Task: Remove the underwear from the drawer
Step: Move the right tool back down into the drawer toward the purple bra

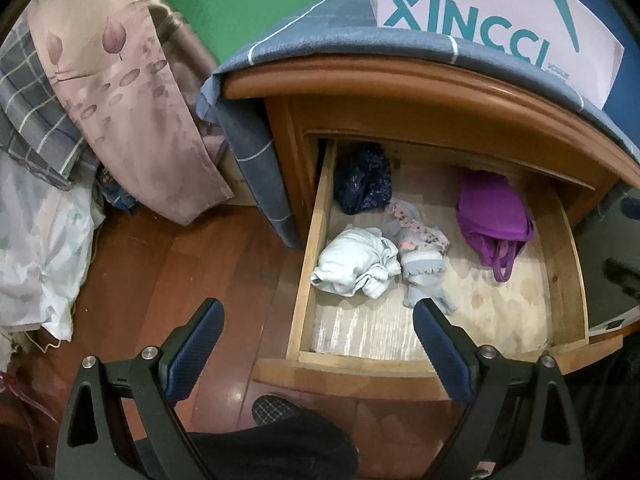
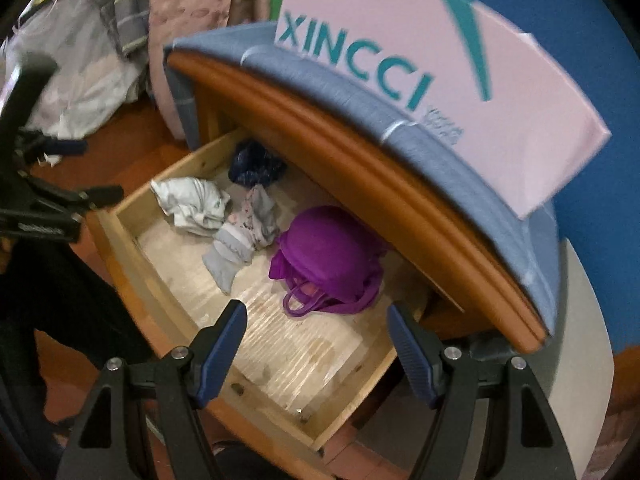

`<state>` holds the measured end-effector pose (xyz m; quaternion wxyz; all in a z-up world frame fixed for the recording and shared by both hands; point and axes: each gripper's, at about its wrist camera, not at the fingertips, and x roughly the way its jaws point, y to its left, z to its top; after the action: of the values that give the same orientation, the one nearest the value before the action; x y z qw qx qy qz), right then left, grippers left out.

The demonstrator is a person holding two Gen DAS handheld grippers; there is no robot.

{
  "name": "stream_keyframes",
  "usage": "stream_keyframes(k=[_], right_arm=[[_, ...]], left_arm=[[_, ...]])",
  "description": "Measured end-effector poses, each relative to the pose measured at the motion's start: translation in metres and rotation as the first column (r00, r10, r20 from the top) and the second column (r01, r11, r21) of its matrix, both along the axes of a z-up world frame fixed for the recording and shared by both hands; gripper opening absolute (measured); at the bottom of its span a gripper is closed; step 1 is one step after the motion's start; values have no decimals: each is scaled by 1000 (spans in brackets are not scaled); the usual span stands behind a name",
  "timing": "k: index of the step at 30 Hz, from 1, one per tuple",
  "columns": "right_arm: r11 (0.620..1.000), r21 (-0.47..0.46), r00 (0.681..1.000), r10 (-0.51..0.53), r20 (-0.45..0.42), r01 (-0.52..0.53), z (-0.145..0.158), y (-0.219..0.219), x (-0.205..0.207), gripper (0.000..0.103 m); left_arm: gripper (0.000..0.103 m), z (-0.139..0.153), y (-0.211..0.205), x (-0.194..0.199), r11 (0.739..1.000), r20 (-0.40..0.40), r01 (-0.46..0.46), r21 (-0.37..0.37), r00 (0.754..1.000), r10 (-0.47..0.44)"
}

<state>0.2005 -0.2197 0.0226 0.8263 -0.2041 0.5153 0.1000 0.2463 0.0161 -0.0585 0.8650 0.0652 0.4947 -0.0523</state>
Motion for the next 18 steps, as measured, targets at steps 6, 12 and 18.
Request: stream_keyframes(k=[6, 12, 18], right_arm=[[994, -86, 997, 67, -44, -71, -44, 14, 21, 74], [980, -166, 992, 100, -73, -111, -79, 17, 37, 74], [973, -202, 993, 103, -64, -114, -99, 14, 48, 74]], left_arm=[[94, -5, -1, 3, 1000, -15, 6, 11, 1000, -6], [94, -10, -5, 8, 1000, -31, 23, 20, 999, -22], [94, -14, -5, 14, 998, -40, 40, 39, 998, -39]])
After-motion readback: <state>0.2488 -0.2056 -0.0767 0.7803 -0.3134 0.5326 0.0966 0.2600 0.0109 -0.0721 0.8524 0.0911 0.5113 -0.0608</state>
